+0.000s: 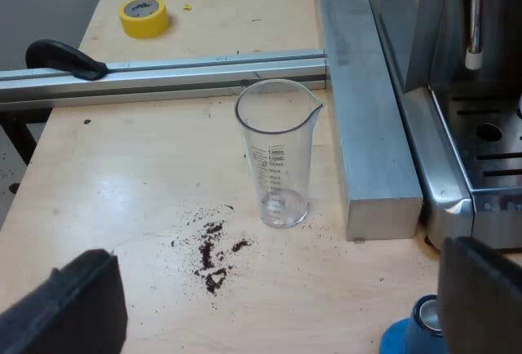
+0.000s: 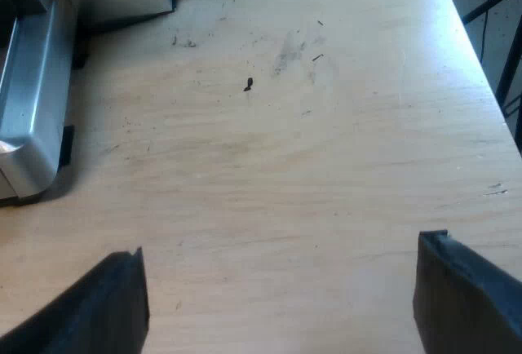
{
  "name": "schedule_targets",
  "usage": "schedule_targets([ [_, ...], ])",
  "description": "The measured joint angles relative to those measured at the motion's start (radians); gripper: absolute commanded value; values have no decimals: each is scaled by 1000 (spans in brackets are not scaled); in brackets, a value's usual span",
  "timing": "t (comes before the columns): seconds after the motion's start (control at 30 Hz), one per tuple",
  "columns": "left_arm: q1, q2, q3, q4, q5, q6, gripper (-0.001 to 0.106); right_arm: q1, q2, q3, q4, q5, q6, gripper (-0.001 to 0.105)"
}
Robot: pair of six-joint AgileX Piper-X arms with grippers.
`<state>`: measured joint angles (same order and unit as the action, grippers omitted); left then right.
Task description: Place mug into machine
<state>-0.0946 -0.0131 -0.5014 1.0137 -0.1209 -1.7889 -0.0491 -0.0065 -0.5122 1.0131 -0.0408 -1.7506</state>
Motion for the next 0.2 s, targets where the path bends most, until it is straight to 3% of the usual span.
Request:
schedule_targets([
  [0.2,0,0,0,0,2,5,78,0,0,0,0,0,0,69],
])
